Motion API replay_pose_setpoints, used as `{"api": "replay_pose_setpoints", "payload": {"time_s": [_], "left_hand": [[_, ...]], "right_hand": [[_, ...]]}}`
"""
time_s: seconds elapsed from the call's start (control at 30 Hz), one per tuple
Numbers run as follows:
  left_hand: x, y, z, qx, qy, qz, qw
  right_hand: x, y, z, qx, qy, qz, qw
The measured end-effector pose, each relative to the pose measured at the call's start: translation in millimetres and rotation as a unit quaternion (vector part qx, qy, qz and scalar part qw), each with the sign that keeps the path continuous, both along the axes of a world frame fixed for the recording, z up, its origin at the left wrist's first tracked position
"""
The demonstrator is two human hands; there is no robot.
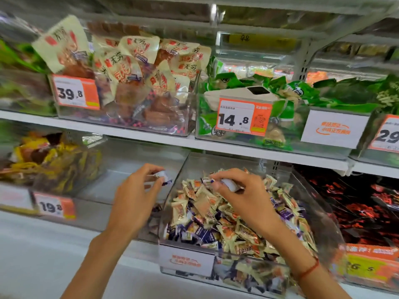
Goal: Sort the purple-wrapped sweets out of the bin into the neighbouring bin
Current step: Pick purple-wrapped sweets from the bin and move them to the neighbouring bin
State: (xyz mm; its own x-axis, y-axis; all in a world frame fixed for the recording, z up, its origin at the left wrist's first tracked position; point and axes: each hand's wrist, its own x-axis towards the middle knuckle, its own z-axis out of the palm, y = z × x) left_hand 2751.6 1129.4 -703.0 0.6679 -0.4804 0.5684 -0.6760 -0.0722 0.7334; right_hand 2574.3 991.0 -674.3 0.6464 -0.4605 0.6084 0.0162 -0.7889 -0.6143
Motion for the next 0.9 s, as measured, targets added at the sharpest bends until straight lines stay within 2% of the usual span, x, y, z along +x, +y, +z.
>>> {"api": "replay_pose_setpoints", "payload": {"time_s": [0.1, 0.17, 0.27, 0.33, 0.5, 0.57, 0.67, 0.73, 0.8, 0.9], "left_hand": [[27, 12, -11, 0.005, -0.022, 0.036, 0.999], [44, 16, -26, 0.019, -0.033, 0.054, 0.998], [58, 18, -46, 0.054, -0.029, 0.075, 0.995], [60, 17, -52, 0.076, -0.012, 0.07, 0.995], [52, 10, -45, 0.168, -0.014, 0.075, 0.983], [41, 8, -33, 0.155, -0.042, 0.085, 0.983], [9, 2, -8, 0.076, -0.088, 0.088, 0.989], [-20, -7, 4, 0.047, -0.114, 0.034, 0.992], [-48, -21, 6, 0.063, -0.152, -0.068, 0.984], [-78, -47, -6, 0.167, -0.214, -0.227, 0.935]], "right_hand": [[61, 26, 11, -0.07, 0.038, 0.054, 0.995], [102, 30, 13, -0.139, 0.112, 0.053, 0.983], [142, 27, 4, -0.242, 0.253, 0.019, 0.937], [150, 24, -2, -0.261, 0.306, 0.014, 0.915], [118, 25, 7, -0.223, 0.299, 0.039, 0.927], [82, 26, 10, -0.204, 0.266, 0.034, 0.941], [15, 15, 14, -0.16, 0.226, -0.016, 0.961], [-24, -6, 15, -0.118, 0.233, -0.07, 0.963], [-55, -30, 16, -0.101, 0.274, -0.125, 0.948], [-86, -61, 9, -0.086, 0.357, -0.197, 0.909]]}}
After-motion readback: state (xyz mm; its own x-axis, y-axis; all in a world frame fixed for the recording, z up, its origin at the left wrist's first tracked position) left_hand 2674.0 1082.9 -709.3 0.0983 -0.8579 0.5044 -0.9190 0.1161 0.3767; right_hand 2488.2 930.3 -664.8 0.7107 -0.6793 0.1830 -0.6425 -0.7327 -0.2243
